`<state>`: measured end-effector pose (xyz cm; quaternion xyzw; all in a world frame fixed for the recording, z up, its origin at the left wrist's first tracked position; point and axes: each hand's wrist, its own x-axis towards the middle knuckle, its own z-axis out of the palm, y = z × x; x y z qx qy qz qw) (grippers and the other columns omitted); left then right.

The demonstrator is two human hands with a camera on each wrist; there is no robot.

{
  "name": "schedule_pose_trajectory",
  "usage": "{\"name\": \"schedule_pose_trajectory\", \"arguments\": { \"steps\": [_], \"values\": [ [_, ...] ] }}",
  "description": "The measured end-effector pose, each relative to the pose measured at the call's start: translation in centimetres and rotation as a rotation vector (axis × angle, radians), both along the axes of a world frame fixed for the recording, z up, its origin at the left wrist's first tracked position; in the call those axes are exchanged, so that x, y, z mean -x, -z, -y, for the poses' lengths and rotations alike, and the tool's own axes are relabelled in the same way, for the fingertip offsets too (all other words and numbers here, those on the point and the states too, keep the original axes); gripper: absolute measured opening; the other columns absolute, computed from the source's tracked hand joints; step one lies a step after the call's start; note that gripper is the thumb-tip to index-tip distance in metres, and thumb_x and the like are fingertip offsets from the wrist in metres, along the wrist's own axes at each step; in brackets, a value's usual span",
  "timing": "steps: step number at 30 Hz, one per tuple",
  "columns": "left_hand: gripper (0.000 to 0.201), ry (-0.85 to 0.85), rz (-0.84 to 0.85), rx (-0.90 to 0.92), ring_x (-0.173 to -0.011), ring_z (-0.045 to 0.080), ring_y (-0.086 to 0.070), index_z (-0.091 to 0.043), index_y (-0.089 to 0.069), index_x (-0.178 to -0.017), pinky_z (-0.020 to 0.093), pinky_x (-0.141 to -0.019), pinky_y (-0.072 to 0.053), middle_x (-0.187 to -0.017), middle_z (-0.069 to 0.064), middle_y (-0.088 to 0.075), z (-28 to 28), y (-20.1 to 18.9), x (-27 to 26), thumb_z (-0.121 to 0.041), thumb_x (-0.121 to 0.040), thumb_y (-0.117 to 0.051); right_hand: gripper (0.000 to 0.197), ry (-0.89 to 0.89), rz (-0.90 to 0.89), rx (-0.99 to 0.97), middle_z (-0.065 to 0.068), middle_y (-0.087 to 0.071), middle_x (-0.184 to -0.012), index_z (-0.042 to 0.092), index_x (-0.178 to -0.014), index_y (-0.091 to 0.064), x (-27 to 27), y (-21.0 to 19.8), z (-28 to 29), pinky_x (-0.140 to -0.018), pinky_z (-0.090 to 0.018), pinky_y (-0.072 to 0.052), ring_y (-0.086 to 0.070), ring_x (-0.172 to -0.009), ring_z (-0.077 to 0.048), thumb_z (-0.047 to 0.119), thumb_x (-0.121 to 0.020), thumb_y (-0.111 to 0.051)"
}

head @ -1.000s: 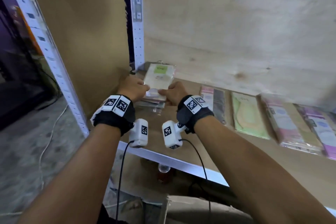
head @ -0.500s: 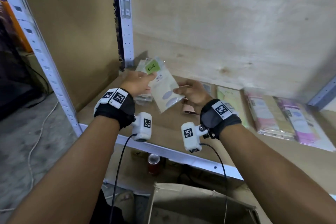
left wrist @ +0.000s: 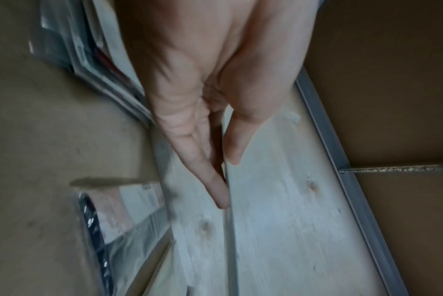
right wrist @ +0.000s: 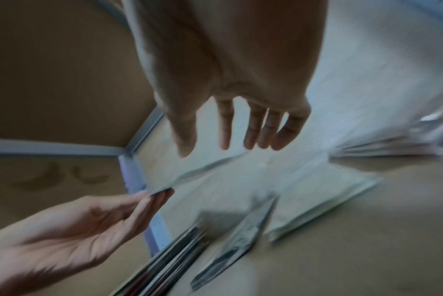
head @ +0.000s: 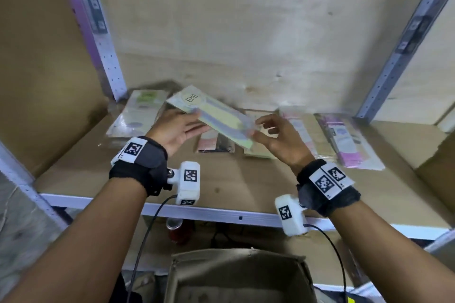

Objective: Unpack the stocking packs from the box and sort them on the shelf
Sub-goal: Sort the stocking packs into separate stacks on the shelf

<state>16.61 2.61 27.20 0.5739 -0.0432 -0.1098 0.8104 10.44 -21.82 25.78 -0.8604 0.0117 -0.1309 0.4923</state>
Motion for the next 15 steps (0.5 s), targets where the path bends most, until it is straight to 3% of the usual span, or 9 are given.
{"name": "schedule_pose_trajectory", "arguments": {
  "steps": [2, 4, 6, 10, 13, 15],
  "values": [
    [0.024, 0.064, -0.013, 0.044, -0.1, 0.026, -0.074, -0.004, -0.062, -0.12, 0.032, -0.077, -0.062, -0.12, 0.018, -0.07, 1.1, 0.1, 0.4, 0.001, -0.1, -0.051, 0.049, 0.132, -0.077, -0.2, -0.002, -0.061, -0.107, 0.015, -0.118, -0.06, 0.4, 0.5, 2.2, -0.077, -0.025, -0.05, -0.061, -0.093, -0.017, 0.041, -0.08, -0.078],
    [0.029, 0.13, -0.034, 0.077, -0.105, 0.029, -0.072, 0.0, -0.057, -0.129, 0.032, -0.077, -0.062, -0.122, 0.02, -0.069, 2.3, 0.2, 0.6, 0.001, -0.1, -0.049, 0.054, 0.085, -0.231, -0.515, -0.008, -0.064, -0.099, 0.007, -0.123, -0.055, 0.8, 0.9, 3.9, -0.069, -0.029, -0.057, -0.066, -0.082, -0.022, 0.034, -0.082, -0.078],
    [0.031, 0.182, -0.052, 0.063, -0.108, 0.032, -0.071, 0.001, -0.055, -0.131, 0.034, -0.079, -0.062, -0.123, 0.021, -0.069, 3.5, 0.5, 0.8, 0.001, -0.101, -0.049, 0.042, -0.01, -0.32, -0.742, -0.013, -0.065, -0.098, 0.004, -0.119, -0.057, 1.2, 1.1, 5.0, -0.064, -0.029, -0.059, -0.068, -0.074, -0.024, 0.022, -0.086, -0.075],
    [0.034, 0.24, -0.083, 0.006, -0.114, 0.031, -0.068, -0.002, -0.055, -0.133, 0.037, -0.087, -0.061, -0.124, 0.021, -0.068, 5.3, 1.0, 0.8, -0.008, -0.099, -0.055, 0.017, -0.032, -0.296, -0.804, -0.017, -0.064, -0.1, 0.01, -0.108, -0.061, 1.2, 1.5, 6.9, -0.059, -0.029, -0.058, -0.062, -0.072, -0.024, 0.007, -0.092, -0.066],
    [0.04, 0.12, -0.086, -0.031, -0.119, 0.026, -0.066, -0.006, -0.056, -0.132, 0.033, -0.087, -0.061, -0.128, 0.018, -0.067, 5.7, 1.2, 0.2, -0.025, -0.098, -0.061, 0.02, -0.022, -0.277, -0.79, -0.013, -0.066, -0.093, 0.01, -0.109, -0.062, 1.4, 1.8, 8.0, -0.061, -0.029, -0.055, -0.062, -0.067, -0.022, 0.008, -0.091, -0.068],
    [0.037, 0.038, -0.065, -0.102, -0.116, 0.022, -0.066, -0.011, -0.062, -0.124, 0.035, -0.096, -0.057, -0.128, 0.014, -0.068, 5.8, 1.3, -0.4, -0.037, -0.097, -0.059, 0.027, -0.007, -0.264, -0.752, -0.013, -0.065, -0.09, 0.009, -0.117, -0.061, 1.5, 2.0, 8.6, -0.061, -0.029, -0.054, -0.06, -0.065, -0.021, 0.009, -0.091, -0.068]
  ]
}}
